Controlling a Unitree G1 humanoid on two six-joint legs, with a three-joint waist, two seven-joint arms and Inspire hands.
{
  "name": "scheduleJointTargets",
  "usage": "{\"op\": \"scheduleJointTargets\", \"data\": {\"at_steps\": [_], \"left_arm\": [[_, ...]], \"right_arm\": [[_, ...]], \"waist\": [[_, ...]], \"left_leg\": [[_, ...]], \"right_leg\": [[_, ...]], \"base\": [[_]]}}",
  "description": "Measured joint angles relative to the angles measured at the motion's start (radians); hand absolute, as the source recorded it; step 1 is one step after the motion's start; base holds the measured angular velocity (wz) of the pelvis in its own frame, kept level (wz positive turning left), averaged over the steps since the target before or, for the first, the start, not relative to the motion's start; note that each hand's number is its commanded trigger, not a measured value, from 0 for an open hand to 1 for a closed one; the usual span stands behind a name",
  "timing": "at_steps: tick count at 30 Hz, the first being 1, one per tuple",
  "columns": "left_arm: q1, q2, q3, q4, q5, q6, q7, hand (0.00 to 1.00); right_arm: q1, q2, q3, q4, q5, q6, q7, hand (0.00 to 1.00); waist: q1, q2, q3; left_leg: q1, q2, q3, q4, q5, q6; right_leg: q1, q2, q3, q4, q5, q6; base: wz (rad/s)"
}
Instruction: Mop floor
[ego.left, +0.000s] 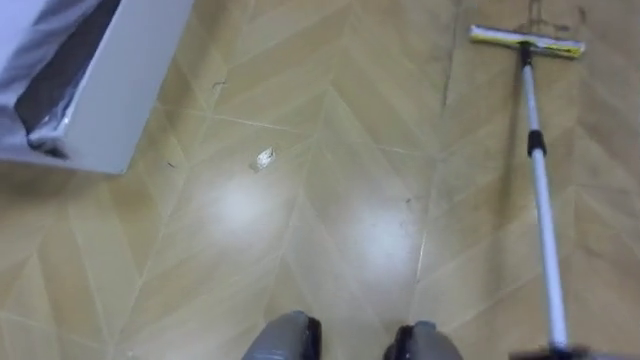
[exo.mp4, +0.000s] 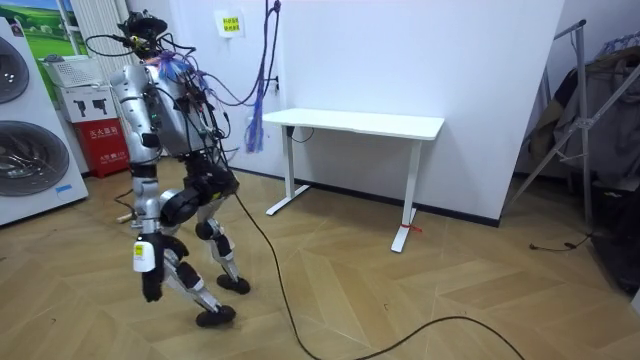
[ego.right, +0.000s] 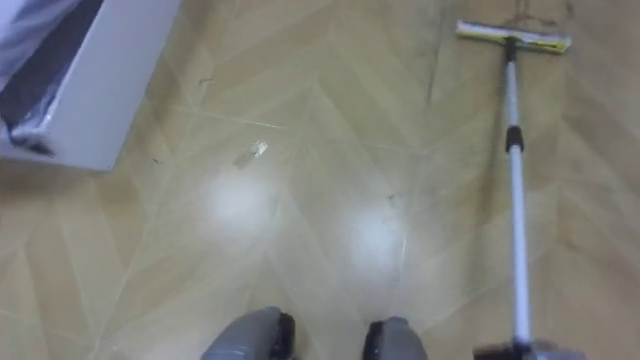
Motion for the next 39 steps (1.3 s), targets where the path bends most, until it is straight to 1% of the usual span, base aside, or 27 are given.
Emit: {"op": "scheduleJointTargets", "data": {"at_steps": [1, 2, 3, 4, 5, 8, 10, 11, 12, 13, 14, 15, 16, 17, 20, 22, 23, 24, 26, 27, 28, 30, 33, 35, 36, 38, 39], "left_arm": [[0.010, 0.000, 0.000, -0.018, 0.005, 0.005, -0.014, 0.00], [0.013, -0.001, -0.001, -0.025, 0.006, -0.001, -0.033, 0.00], [0.017, -0.005, -0.003, -0.021, 0.011, -0.002, -0.050, 0.00], [0.016, -0.011, 0.001, -0.018, 0.029, 0.002, -0.058, 0.00], [0.010, -0.027, 0.019, -0.014, 0.074, 0.006, -0.071, 0.00], [-0.009, -0.053, 0.061, 0.005, 0.128, -0.020, -0.071, 0.00], [-0.012, -0.056, 0.065, 0.006, 0.127, -0.042, -0.062, 0.00], [-0.019, -0.063, 0.064, 0.008, 0.127, -0.047, -0.054, 0.00], [-0.021, -0.067, 0.064, 0.008, 0.123, -0.048, -0.048, 0.00], [-0.021, -0.075, 0.066, 0.009, 0.115, -0.052, -0.033, 0.00], [-0.017, -0.084, 0.067, 0.011, 0.115, -0.052, -0.009, 0.00], [-0.015, -0.083, 0.069, 0.012, 0.114, -0.052, 0.002, 0.00], [-0.015, -0.078, 0.074, 0.012, 0.112, -0.049, 0.018, 0.00], [-0.020, -0.088, 0.077, 0.011, 0.101, -0.047, 0.026, 0.00], [-0.026, -0.089, 0.052, 0.015, 0.064, -0.035, 0.012, 0.00], [-0.026, -0.087, 0.040, 0.014, 0.060, -0.007, 0.000, 0.00], [-0.026, -0.080, 0.032, 0.014, 0.055, -0.001, -0.002, 0.00], [-0.026, -0.077, 0.032, 0.015, 0.046, 0.000, -0.003, 0.00], [-0.025, -0.035, 0.003, 0.008, 0.022, 0.004, -0.003, 0.00], [-0.024, -0.021, -0.010, 0.005, 0.021, 0.005, -0.003, 0.00], [-0.016, -0.001, -0.027, -0.007, 0.020, 0.009, -0.001, 0.00], [0.003, 0.006, -0.024, -0.019, 0.028, 0.016, 0.000, 0.00], [0.034, 0.002, -0.019, -0.033, 0.063, 0.023, -0.025, 0.00], [0.030, -0.005, -0.017, -0.031, 0.086, 0.027, -0.056, 0.00], [0.027, -0.009, -0.016, -0.028, 0.095, 0.027, -0.064, 0.00], [0.019, -0.022, 0.002, -0.021, 0.096, 0.024, -0.081, 0.00], [0.010, -0.022, 0.011, -0.013, 0.094, 0.017, -0.088, 0.00]], "right_arm": [[0.020, 0.004, -0.010, 0.000, 0.032, -0.005, 0.009, 1.00], [0.054, 0.009, -0.020, 0.003, 0.063, -0.005, 0.018, 1.00], [0.103, 0.016, -0.019, 0.009, 0.103, -0.009, 0.021, 1.00], [0.131, 0.016, -0.020, 0.017, 0.118, -0.013, 0.030, 1.00], [0.186, 0.015, -0.015, 0.048, 0.129, -0.020, 0.044, 1.00], [0.345, 0.035, 0.020, 0.083, 0.093, -0.020, 0.035, 1.00], [0.404, 0.061, 0.025, 0.083, 0.044, -0.014, 0.016, 1.00], [0.424, 0.072, 0.042, 0.083, 0.027, -0.014, 0.006, 1.00], [0.426, 0.075, 0.050, 0.083, 0.022, -0.013, 0.001, 1.00], [0.426, 0.083, 0.071, 0.081, 0.012, -0.013, -0.007, 1.00], [0.431, 0.096, 0.089, 0.082, -0.011, -0.007, -0.018, 1.00], [0.433, 0.107, 0.091, 0.080, -0.029, -0.002, -0.024, 1.00], [0.436, 0.133, 0.089, 0.069, -0.061, 0.017, -0.032, 1.00], [0.444, 0.145, 0.076, 0.057, -0.068, 0.039, -0.039, 1.00], [0.390, 0.166, 0.021, 0.060, -0.079, 0.096, -0.038, 1.00], [0.308, 0.142, -0.021, 0.077, -0.102, 0.109, -0.039, 1.00], [0.238, 0.113, -0.031, 0.083, -0.107, 0.115, -0.038, 1.00], [0.205, 0.094, -0.038, 0.081, -0.107, 0.113, -0.036, 1.00], [0.092, 0.019, -0.039, 0.064, -0.099, 0.081, -0.028, 1.00], [0.076, 0.012, -0.037, 0.050, -0.099, 0.071, -0.029, 1.00], [0.046, -0.016, -0.036, 0.026, -0.091, 0.043, -0.024, 1.00], [0.002, -0.036, -0.028, -0.010, -0.062, 0.015, -0.004, 1.00], [0.035, -0.017, -0.045, -0.023, 0.007, -0.019, 0.027, 1.00], [0.141, -0.009, -0.040, -0.014, 0.056, -0.035, 0.051, 1.00], [0.170, -0.010, -0.036, -0.006, 0.049, -0.037, 0.050, 1.00], [0.297, 0.012, 0.005, 0.013, 0.014, -0.037, 0.025, 1.00], [0.350, 0.032, 0.033, 0.016, 0.004, -0.034, 0.011, 1.00]], "waist": [[0.001, 0.000, -0.0010], [0.006, -0.007, -0.0034], [0.014, -0.014, -0.0084], [0.012, -0.009, -0.0089], [0.013, 0.002, -0.0092], [0.005, 0.023, -0.0128], [-0.013, 0.034, -0.0178], [-0.030, 0.046, -0.0185], [-0.034, 0.054, -0.0187], [-0.045, 0.071, -0.0172], [-0.066, 0.077, -0.0166], [-0.072, 0.081, -0.0202], [-0.094, 0.068, -0.0202], [-0.111, 0.081, -0.0172], [-0.115, 0.082, -0.0166], [-0.099, 0.068, -0.0139], [-0.078, 0.049, -0.0053], [-0.069, 0.045, -0.0011], [-0.050, 0.031, 0.0012], [-0.034, 0.022, 0.0019], [-0.013, 0.008, -0.0039], [0.003, 0.001, -0.0033], [0.003, 0.006, -0.0035], [-0.001, 0.005, -0.0050], [-0.004, 0.005, -0.0053], [-0.009, 0.023, -0.0131], [-0.021, 0.036, -0.0199]], "left_leg": [[-0.008, -0.022, 0.001, -0.130, 0.006, -0.001], [-0.004, -0.053, -0.002, -0.256, 0.050, 0.026], [0.032, -0.062, 0.011, -0.313, 0.092, 0.066], [0.053, -0.059, 0.025, -0.327, 0.089, 0.091], [0.089, -0.052, 0.054, -0.340, 0.074, 0.114], [0.164, -0.050, 0.110, -0.365, 0.035, 0.135], [0.185, -0.055, 0.089, -0.365, 0.023, 0.132], [0.198, -0.072, 0.010, -0.373, 0.013, 0.116], [0.209, -0.074, -0.021, -0.384, 0.006, 0.104], [0.230, -0.075, -0.059, -0.408, 0.008, 0.098], [0.241, -0.075, -0.096, -0.412, 0.015, 0.084], [0.242, -0.077, -0.100, -0.408, 0.019, 0.078], [0.240, -0.083, -0.095, -0.388, 0.006, 0.047], [0.239, -0.066, -0.093, -0.371, -0.018, 0.020], [0.246, -0.045, -0.079, -0.354, -0.021, 0.014], [0.254, -0.046, -0.085, -0.355, -0.021, 0.014], [0.248, -0.046, -0.086, -0.336, -0.025, 0.007], [0.238, -0.043, -0.089, -0.320, -0.028, 0.002], [0.198, -0.012, -0.069, -0.253, -0.028, 0.001], [0.191, 0.000, -0.053, -0.241, -0.027, 0.000], [0.174, 0.018, -0.038, -0.225, -0.024, -0.005], [0.163, 0.027, -0.034, -0.223, -0.015, -0.013], [0.189, 0.024, -0.026, -0.271, -0.007, -0.010], [0.234, 0.015, 0.037, -0.371, -0.007, -0.009], [0.241, 0.006, 0.046, -0.387, -0.006, 0.000], [0.247, 0.000, 0.069, -0.380, -0.023, 0.024], [0.236, 0.001, 0.070, -0.353, -0.038, 0.029]], "right_leg": [[0.041, 0.013, 0.009, -0.034, -0.008, 0.002], [0.078, 0.019, 0.029, -0.076, -0.013, 0.011], [0.110, 0.022, 0.047, -0.118, -0.014, 0.025], [0.131, 0.021, 0.053, -0.136, -0.015, 0.032], [0.157, 0.013, 0.063, -0.134, -0.004, 0.053], [0.155, -0.034, 0.041, -0.053, 0.063, 0.111], [0.121, -0.045, 0.043, 0.011, 0.116, 0.115], [0.077, -0.047, 0.044, 0.029, 0.121, 0.110], [0.053, -0.045, 0.042, 0.024, 0.115, 0.107], [0.017, -0.048, 0.041, -0.027, 0.107, 0.107], [0.020, -0.050, 0.045, -0.155, 0.115, 0.113], [0.026, -0.050, 0.045, -0.231, 0.131, 0.118], [0.045, -0.065, 0.044, -0.296, 0.217, 0.125], [0.049, -0.070, -0.006, -0.271, 0.209, 0.105], [0.069, -0.082, -0.077, -0.228, 0.194, 0.080], [0.087, -0.089, -0.094, -0.223, 0.166, 0.073], [0.093, -0.091, -0.096, -0.222, 0.131, 0.070], [0.092, -0.094, -0.108, -0.212, 0.121, 0.065], [0.087, -0.096, -0.140, -0.175, 0.092, 0.047], [0.084, -0.092, -0.142, -0.167, 0.087, 0.041], [0.075, -0.080, -0.144, -0.163, 0.083, 0.030], [0.074, -0.063, -0.139, -0.167, 0.087, 0.021], [0.094, -0.028, -0.090, -0.202, 0.095, 0.022], [0.097, -0.011, -0.013, -0.228, 0.105, 0.034], [0.094, -0.008, 0.007, -0.226, 0.105, 0.037], [0.086, 0.004, 0.072, -0.192, 0.104, 0.052], [0.070, 0.000, 0.070, -0.150, 0.107, 0.057]], "base": [[0.94], [0.86], [0.56], [0.36], [0.25], [-0.19], [-0.88], [-1.27], [-1.53], [-1.48], [-1.37], [-1.00], [-0.42], [-0.09], [0.53], [0.56], [0.41], [0.53], [0.68], [0.47], [0.32], [0.35], [0.47], [0.38], [0.19], [-0.17], [-0.26]]}}
